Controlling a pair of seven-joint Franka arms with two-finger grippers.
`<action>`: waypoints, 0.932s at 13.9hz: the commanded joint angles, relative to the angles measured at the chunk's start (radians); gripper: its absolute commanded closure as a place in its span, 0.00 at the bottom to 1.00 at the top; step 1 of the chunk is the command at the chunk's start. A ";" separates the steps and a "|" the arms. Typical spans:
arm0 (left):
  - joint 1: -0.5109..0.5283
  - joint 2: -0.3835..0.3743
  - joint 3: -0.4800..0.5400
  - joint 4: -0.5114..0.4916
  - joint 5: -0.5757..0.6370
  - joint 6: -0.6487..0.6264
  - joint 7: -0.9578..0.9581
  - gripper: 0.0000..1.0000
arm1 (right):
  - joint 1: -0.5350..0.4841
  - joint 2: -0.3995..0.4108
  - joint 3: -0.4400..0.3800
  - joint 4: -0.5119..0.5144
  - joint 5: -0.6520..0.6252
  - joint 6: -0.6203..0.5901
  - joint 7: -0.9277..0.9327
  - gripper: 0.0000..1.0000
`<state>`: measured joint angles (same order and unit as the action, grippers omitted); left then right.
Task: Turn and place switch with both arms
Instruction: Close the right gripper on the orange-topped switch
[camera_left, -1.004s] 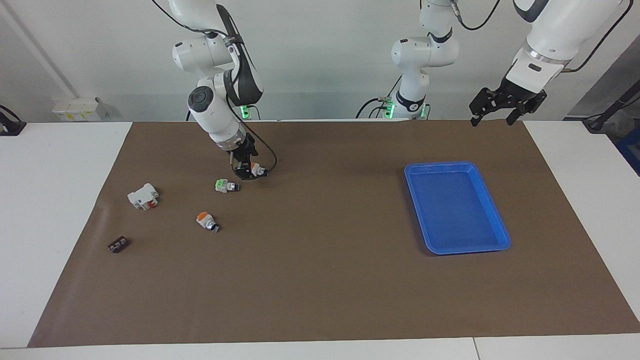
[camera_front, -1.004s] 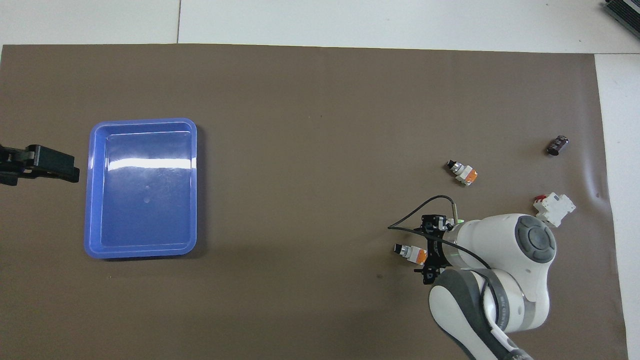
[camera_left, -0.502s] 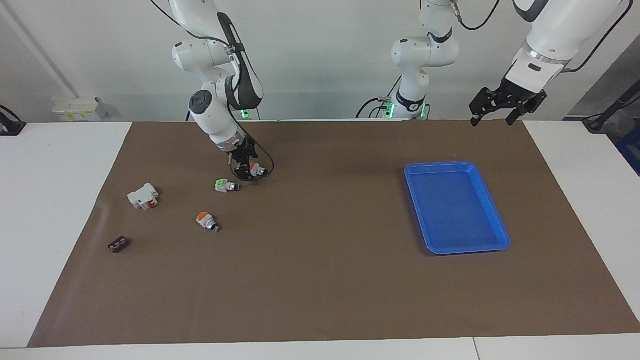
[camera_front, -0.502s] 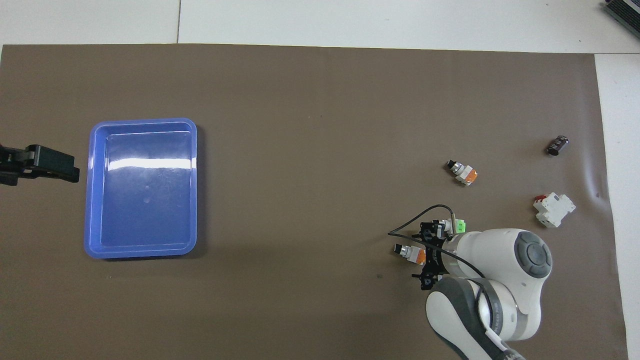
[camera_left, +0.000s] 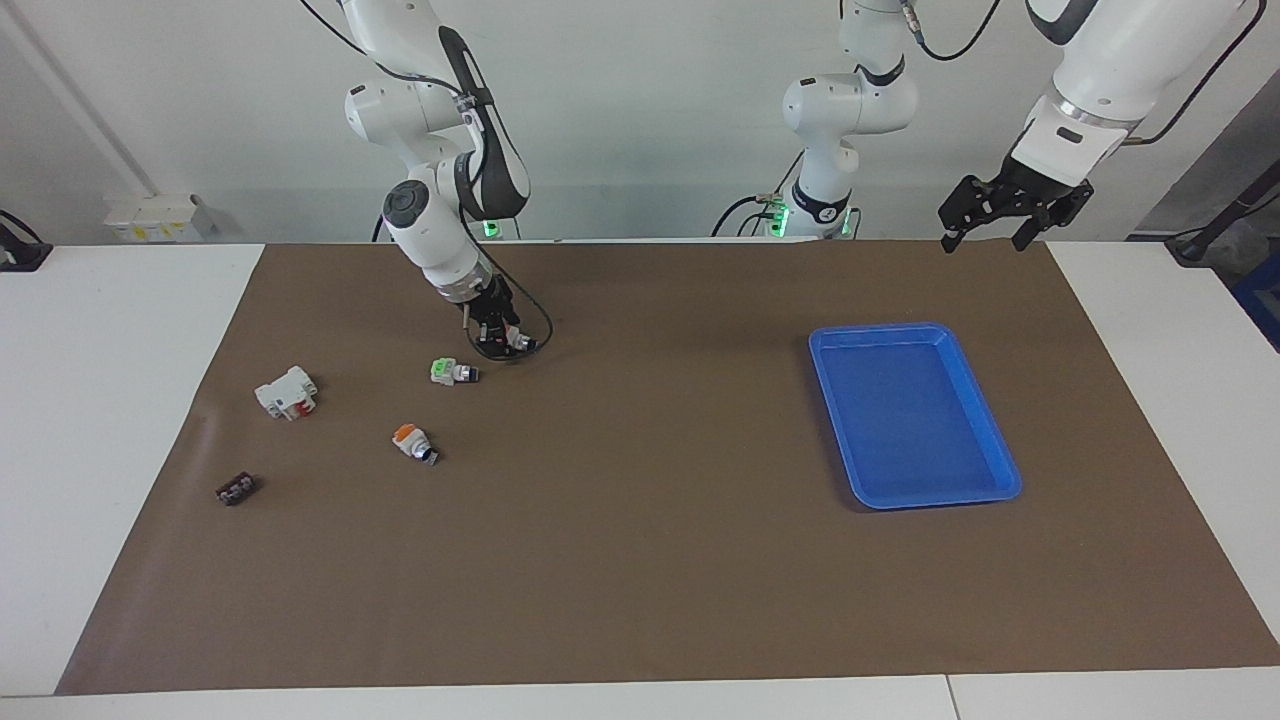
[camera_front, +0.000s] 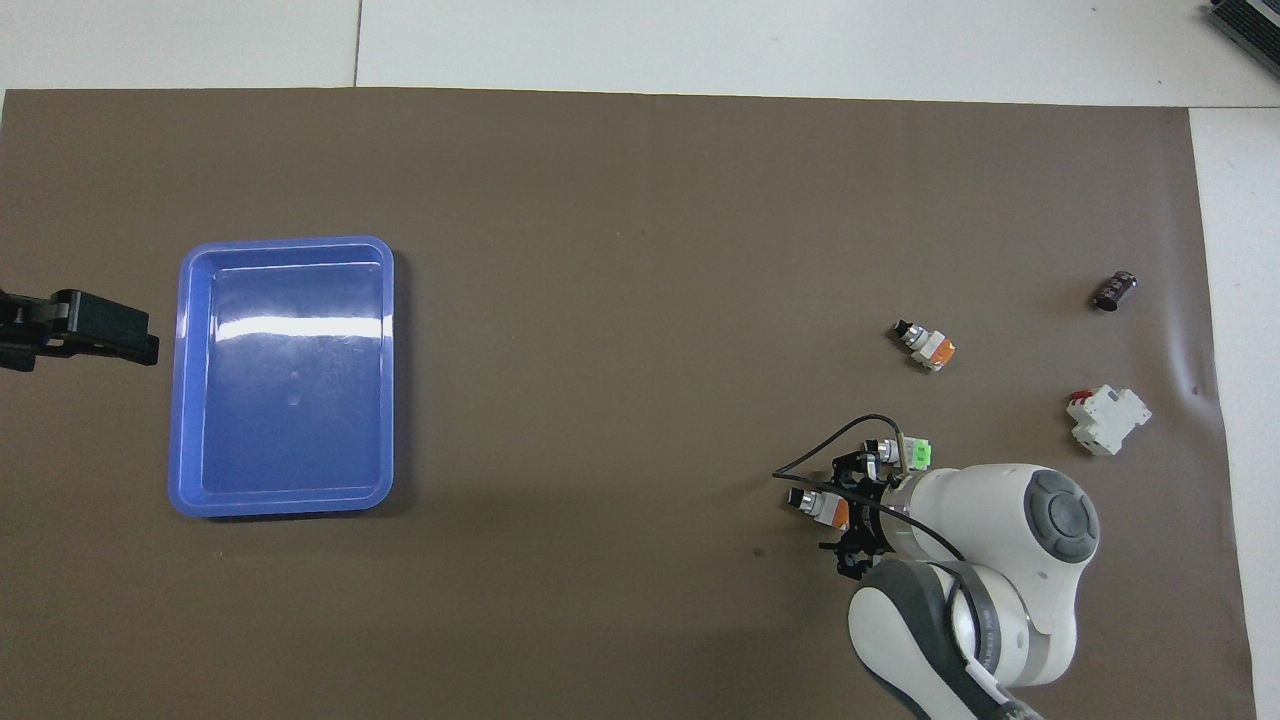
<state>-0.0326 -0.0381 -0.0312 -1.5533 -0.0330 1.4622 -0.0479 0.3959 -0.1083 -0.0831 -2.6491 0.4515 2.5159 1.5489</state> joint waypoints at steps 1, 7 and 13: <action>0.000 -0.020 0.004 -0.025 -0.005 0.001 -0.009 0.00 | -0.011 -0.007 0.002 -0.026 0.029 0.021 -0.044 0.26; 0.000 -0.020 0.004 -0.025 -0.005 0.001 -0.009 0.00 | -0.043 -0.011 0.000 -0.037 0.030 0.023 -0.076 0.25; 0.000 -0.020 0.004 -0.025 -0.005 0.001 -0.009 0.00 | -0.036 -0.013 0.002 -0.038 0.042 0.024 -0.075 0.31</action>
<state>-0.0326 -0.0381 -0.0312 -1.5534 -0.0330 1.4622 -0.0480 0.3747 -0.1117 -0.0837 -2.6558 0.4600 2.5222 1.5096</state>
